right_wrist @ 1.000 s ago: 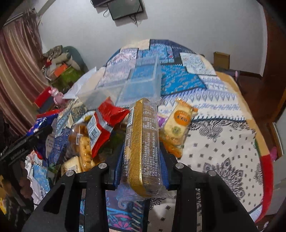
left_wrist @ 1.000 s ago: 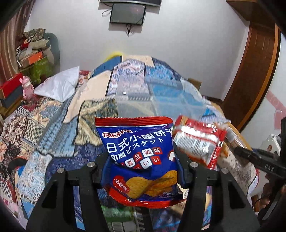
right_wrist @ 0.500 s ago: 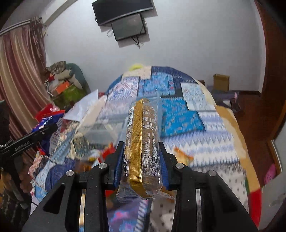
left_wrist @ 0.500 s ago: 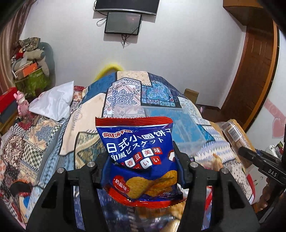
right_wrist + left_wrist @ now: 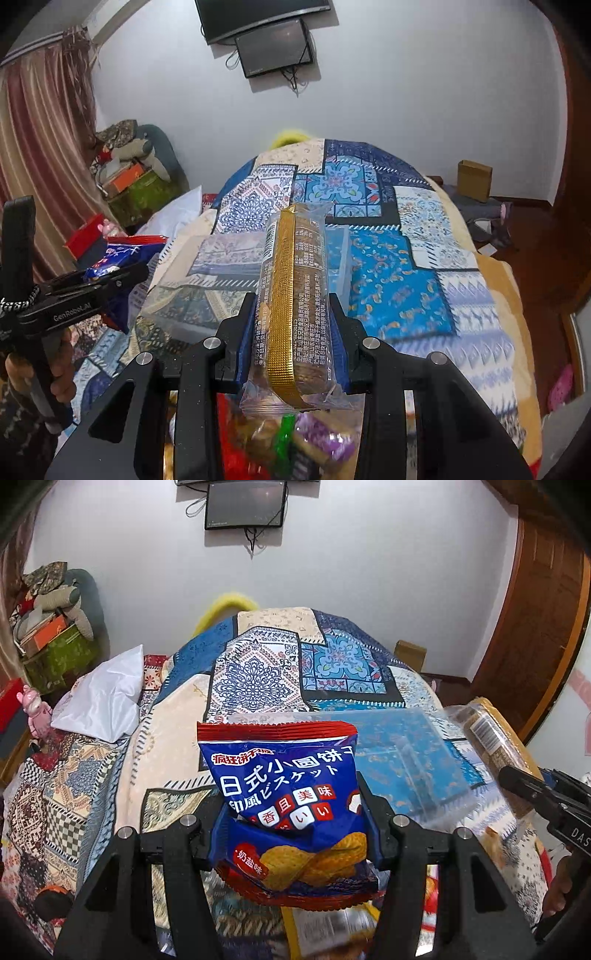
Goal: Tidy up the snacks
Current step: 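Carry both snacks to the clear box and release them inside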
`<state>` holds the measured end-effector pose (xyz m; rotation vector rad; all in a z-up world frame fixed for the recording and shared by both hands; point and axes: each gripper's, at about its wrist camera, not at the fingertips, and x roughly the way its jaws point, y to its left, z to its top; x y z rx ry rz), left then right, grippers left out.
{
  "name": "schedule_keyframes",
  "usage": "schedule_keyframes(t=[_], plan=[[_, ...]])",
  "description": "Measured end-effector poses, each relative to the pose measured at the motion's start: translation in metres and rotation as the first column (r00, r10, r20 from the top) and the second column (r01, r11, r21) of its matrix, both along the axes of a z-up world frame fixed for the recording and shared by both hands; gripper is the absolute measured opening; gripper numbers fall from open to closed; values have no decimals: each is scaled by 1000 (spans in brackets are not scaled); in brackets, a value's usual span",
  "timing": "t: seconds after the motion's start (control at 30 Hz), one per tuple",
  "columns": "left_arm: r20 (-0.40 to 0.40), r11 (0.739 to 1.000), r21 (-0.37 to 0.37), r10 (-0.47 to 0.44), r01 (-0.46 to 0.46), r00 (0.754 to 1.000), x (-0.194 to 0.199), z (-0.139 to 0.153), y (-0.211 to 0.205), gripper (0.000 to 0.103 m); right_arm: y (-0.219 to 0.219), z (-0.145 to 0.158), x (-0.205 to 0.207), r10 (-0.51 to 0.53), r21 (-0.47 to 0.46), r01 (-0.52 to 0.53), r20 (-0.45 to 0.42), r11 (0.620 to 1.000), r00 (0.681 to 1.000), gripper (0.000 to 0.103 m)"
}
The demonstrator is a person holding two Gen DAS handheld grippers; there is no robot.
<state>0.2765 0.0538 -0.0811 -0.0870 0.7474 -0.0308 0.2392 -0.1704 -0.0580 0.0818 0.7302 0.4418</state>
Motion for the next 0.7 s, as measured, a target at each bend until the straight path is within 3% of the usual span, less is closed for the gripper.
schedule_keyframes(t=[0.33,0.7], plan=[[-114,1000,-15,-16,14,993,63,-39,-5,57,27,-26,48,36,-73,-41,-73,997,997,32],[-195,998,50,-13,23,981,84,-71,-12,59,43,-48,67,80,-147,-101,-147,984,986,33]])
